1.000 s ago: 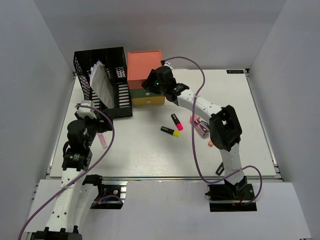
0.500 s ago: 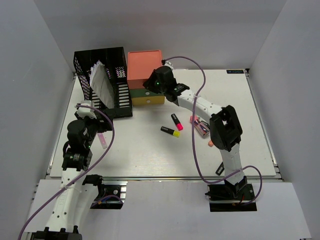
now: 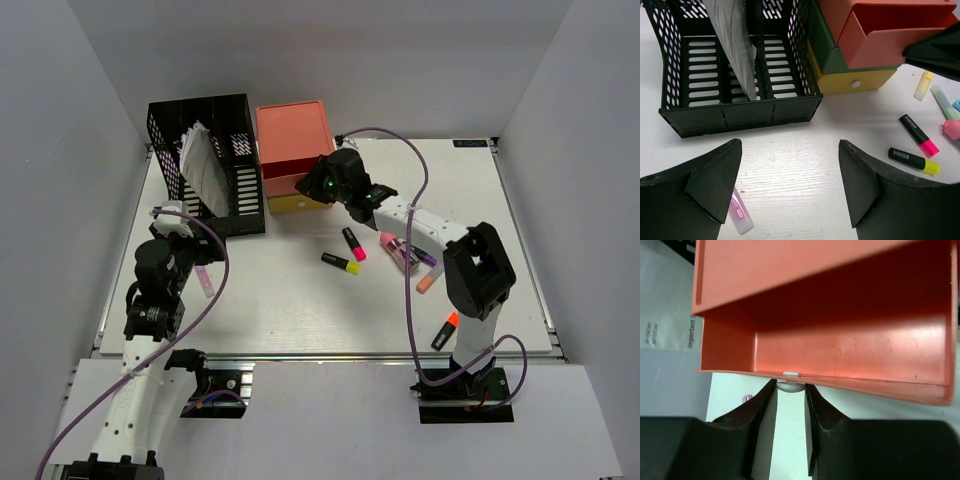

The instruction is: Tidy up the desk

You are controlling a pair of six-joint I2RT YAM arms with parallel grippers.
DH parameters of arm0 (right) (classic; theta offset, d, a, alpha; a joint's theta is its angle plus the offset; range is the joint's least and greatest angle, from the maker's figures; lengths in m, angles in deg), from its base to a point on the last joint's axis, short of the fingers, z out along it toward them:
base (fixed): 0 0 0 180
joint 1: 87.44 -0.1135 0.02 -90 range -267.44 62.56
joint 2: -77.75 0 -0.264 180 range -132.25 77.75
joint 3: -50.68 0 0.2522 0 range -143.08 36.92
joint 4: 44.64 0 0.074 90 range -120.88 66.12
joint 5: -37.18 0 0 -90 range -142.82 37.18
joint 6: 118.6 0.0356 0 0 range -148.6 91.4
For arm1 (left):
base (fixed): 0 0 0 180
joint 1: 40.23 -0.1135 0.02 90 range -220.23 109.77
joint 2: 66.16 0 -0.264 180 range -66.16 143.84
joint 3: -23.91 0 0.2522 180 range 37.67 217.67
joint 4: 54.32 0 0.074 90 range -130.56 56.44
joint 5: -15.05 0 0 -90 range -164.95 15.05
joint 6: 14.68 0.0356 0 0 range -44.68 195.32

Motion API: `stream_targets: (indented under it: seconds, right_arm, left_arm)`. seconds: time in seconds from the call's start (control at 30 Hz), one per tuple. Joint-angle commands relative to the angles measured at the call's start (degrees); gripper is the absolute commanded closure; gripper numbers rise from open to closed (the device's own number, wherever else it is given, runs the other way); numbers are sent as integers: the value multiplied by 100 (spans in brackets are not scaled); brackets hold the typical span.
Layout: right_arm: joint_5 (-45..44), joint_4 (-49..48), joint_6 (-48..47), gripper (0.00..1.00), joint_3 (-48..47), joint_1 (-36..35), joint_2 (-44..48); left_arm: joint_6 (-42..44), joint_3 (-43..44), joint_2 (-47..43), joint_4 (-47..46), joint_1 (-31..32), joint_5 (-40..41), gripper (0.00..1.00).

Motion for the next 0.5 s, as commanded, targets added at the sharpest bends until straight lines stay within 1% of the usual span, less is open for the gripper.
stream_targets:
  seconds: [0.0, 0.07, 0.17, 0.27, 0.3, 0.37, 0.4, 0.43, 0.47]
  right_arm:
    - [-30, -86, -84, 91, 309, -29, 348]
    - [31, -139, -58, 90, 449, -37, 427]
    - [84, -200, -58, 86, 599, -64, 480]
    - [181, -367, -84, 70, 748, -64, 506]
    - [224, -428, -128, 62, 775, -81, 515]
    - [356, -586, -260, 53, 837, -73, 541]
    - [400, -622, -286, 45, 898, 49, 550]
    - [653, -692, -348, 42, 942, -45, 594]
    - [716, -771, -461, 37, 1003, -55, 629]
  left_arm:
    - [14, 161, 6, 34, 18, 82, 12]
    - [-4, 161, 15, 43, 18, 91, 12]
    - [5, 153, 32, 43, 18, 108, 12]
    - [5, 153, 76, 51, 18, 126, 12]
    - [5, 161, 102, 51, 18, 126, 12]
    - [-12, 153, 129, 60, 18, 152, 12]
    - [-4, 161, 146, 60, 18, 144, 12]
    - [-21, 153, 164, 52, 18, 152, 12]
    - [-39, 144, 173, 34, 18, 170, 11]
